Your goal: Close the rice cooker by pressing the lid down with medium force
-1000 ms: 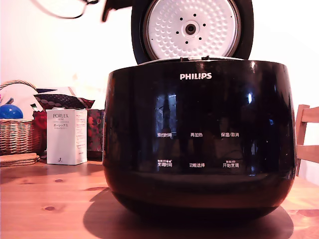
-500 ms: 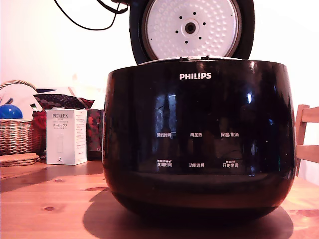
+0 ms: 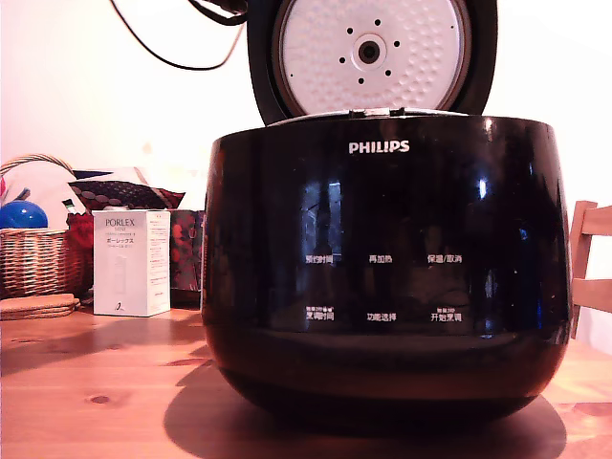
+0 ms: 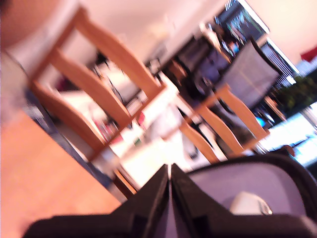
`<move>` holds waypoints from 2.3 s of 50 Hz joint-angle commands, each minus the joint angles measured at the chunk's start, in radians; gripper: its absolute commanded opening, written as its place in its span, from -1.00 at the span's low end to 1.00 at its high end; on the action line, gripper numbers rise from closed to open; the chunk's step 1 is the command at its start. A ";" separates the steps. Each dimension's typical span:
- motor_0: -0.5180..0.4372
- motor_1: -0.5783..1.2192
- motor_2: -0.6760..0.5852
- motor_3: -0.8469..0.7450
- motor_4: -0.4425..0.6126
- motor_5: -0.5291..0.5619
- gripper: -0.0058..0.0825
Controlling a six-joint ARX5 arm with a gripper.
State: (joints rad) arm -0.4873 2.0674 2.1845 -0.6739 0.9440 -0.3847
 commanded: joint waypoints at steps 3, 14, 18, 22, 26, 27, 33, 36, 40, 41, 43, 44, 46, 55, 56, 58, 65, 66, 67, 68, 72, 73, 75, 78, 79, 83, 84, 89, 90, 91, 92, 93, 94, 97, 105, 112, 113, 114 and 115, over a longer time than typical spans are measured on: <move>-0.031 0.021 0.004 -0.085 0.009 0.106 -0.92; -0.066 0.020 0.004 -0.248 -0.078 0.205 -0.92; -0.078 0.020 0.004 -0.293 -0.137 0.230 -0.92; -0.088 0.019 0.004 -0.330 -0.193 0.250 -0.92; -0.092 0.016 0.004 -0.356 -0.233 0.268 -0.92; -0.092 0.013 0.004 -0.362 -0.243 0.283 -0.92; -0.092 -0.007 0.004 -0.405 -0.372 0.320 -0.92; -0.101 -0.020 0.004 -0.417 -0.431 0.320 -0.92; -0.108 -0.041 0.003 -0.423 -0.480 0.352 -0.92; -0.109 -0.046 0.003 -0.422 -0.487 0.352 -0.92; -0.112 -0.058 0.003 -0.419 -0.497 0.352 -0.92; -0.114 -0.063 0.003 -0.417 -0.507 0.352 -0.92; -0.121 -0.075 0.003 -0.412 -0.517 0.352 -0.92; -0.138 -0.112 0.003 -0.395 -0.535 0.352 -0.92; -0.141 -0.114 0.003 -0.394 -0.536 0.352 -0.92; -0.145 -0.120 0.002 -0.394 -0.542 0.352 -0.92; -0.157 -0.137 -0.015 -0.369 -0.552 0.340 -0.92; -0.158 -0.142 -0.022 -0.362 -0.553 0.340 -0.92; -0.159 -0.146 -0.030 -0.355 -0.553 0.340 -0.92; -0.160 -0.153 -0.040 -0.344 -0.554 0.336 -0.92; -0.164 -0.185 -0.089 -0.310 -0.557 0.328 -0.92; -0.164 -0.193 -0.102 -0.303 -0.557 0.328 -0.92; -0.166 -0.209 -0.130 -0.283 -0.562 0.320 -0.92; -0.169 -0.238 -0.177 -0.253 -0.565 0.311 -0.92; -0.171 -0.247 -0.195 -0.239 -0.566 0.311 -0.92; -0.171 -0.286 -0.264 -0.194 -0.572 0.292 -0.92; -0.172 -0.295 -0.283 -0.181 -0.573 0.292 -0.92; -0.186 -0.339 -0.377 -0.112 -0.587 0.263 -0.92; -0.190 -0.348 -0.396 -0.101 -0.588 0.259 -0.92; -0.192 -0.355 -0.411 -0.092 -0.588 0.259 -0.92; -0.193 -0.361 -0.425 -0.084 -0.590 0.253 -0.92; -0.196 -0.365 -0.440 -0.077 -0.592 0.252 -0.92; -0.197 -0.369 -0.453 -0.070 -0.593 0.252 -0.92; -0.203 -0.380 -0.489 -0.050 -0.602 0.249 -0.92; -0.211 -0.381 -0.537 -0.019 -0.610 0.242 -0.92; -0.231 -0.387 -0.558 0.035 -0.634 0.242 -0.92; -0.234 -0.387 -0.558 0.039 -0.646 0.242 -0.92; -0.238 -0.388 -0.558 0.043 -0.653 0.242 -0.92; -0.243 -0.389 -0.559 0.048 -0.663 0.242 -0.92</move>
State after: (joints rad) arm -0.7059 1.6722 1.6516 -0.6369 0.2924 -0.1463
